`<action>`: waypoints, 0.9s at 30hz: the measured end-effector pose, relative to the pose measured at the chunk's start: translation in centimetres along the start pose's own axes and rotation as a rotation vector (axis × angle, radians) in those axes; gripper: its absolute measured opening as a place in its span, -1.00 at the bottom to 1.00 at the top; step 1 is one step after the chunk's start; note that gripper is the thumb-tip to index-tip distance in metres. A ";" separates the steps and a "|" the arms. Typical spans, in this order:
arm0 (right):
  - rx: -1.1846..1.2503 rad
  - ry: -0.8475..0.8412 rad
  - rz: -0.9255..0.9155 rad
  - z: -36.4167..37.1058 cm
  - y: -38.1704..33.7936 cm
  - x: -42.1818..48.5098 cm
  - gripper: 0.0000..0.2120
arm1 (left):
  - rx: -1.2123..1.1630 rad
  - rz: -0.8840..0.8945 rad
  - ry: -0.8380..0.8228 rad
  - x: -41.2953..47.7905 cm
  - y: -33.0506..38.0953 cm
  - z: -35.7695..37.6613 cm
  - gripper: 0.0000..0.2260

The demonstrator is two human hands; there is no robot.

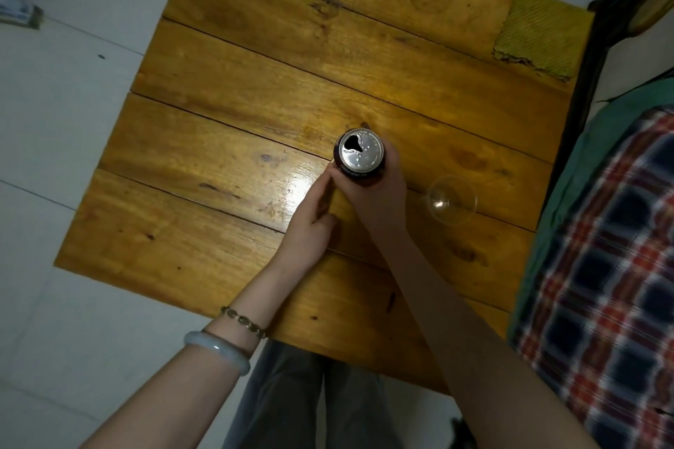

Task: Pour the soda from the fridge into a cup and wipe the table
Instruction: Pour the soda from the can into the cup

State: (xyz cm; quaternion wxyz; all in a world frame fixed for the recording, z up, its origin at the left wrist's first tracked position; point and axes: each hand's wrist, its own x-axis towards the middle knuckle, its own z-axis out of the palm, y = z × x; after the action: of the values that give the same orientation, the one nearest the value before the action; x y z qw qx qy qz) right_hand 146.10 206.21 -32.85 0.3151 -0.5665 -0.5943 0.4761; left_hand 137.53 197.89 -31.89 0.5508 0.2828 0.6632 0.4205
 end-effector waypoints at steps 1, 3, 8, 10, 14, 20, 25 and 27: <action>0.005 0.015 -0.013 -0.2 -0.4 -0.1 -0.41 | 0.011 0.018 -0.004 -0.3 0.4 -0.1 -0.34; 0.026 0.046 -0.044 -0.9 -1.3 -0.3 -0.43 | 0.072 0.069 -0.015 -1.1 1.4 -0.2 -0.36; 0.075 0.098 -0.145 -3.7 -5.5 -0.6 -0.44 | 0.229 0.246 -0.009 -2.8 5.0 0.5 -0.33; 0.114 0.108 -0.171 -5.3 -7.1 -0.7 -0.43 | 0.326 0.335 -0.002 -3.4 6.4 0.8 -0.29; 0.139 0.124 -0.216 -9.2 -9.3 -1.5 -0.42 | 0.364 0.451 -0.041 -4.8 8.9 2.9 -0.28; 0.081 0.120 -0.225 -15.6 -8.5 -3.1 -0.39 | 0.150 0.445 -0.139 -5.9 9.1 7.6 -0.36; 0.003 0.077 -0.167 -19.1 -5.6 -4.5 -0.43 | -0.189 0.207 -0.275 -6.0 6.9 11.8 -0.38; -0.047 0.066 -0.139 -20.0 -4.2 -4.8 -0.44 | -0.292 0.104 -0.298 -5.7 5.5 12.8 -0.34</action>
State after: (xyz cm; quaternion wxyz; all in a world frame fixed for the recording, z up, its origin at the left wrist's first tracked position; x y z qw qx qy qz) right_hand 163.59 206.07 -21.18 0.3535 -0.5464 -0.6324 0.4202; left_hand 150.80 198.93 -24.79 0.6554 0.2931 0.4909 0.4935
